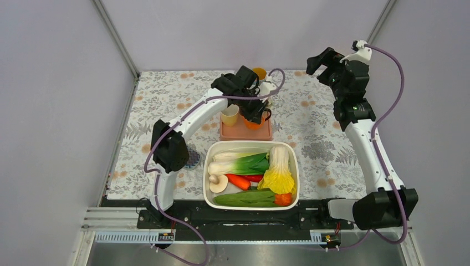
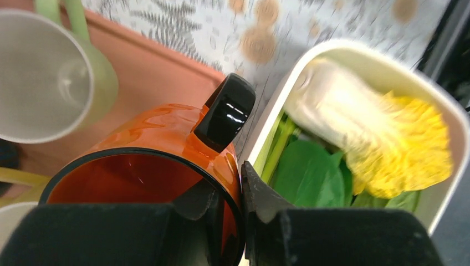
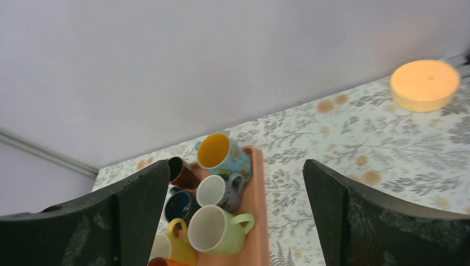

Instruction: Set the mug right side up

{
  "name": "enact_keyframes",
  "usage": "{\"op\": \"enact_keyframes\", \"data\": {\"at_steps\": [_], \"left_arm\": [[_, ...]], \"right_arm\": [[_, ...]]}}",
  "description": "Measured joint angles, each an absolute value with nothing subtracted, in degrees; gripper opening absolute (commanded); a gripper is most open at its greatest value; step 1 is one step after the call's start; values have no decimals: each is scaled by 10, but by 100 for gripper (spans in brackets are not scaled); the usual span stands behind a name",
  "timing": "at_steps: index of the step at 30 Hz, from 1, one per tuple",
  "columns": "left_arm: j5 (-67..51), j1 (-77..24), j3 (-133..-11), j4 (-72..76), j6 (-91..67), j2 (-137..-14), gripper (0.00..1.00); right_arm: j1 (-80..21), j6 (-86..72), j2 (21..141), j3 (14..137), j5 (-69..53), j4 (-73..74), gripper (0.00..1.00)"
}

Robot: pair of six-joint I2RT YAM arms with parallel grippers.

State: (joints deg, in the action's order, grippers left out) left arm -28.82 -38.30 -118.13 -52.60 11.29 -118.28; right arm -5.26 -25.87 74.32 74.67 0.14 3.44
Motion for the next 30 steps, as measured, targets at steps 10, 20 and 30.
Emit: {"op": "enact_keyframes", "data": {"at_steps": [10,20,30], "left_arm": [[-176,-410,-1117,-513,204,-1196,0],[-108,-429,-1062,-442,209,-1220,0],[-88,-431,-1035,-395,212,-1233,0]], "right_arm": [[-52,-199,714,726,77,59,99],[-47,-177,713,708,85,65,99],[-42,-171,713,701,85,68,99]]}}
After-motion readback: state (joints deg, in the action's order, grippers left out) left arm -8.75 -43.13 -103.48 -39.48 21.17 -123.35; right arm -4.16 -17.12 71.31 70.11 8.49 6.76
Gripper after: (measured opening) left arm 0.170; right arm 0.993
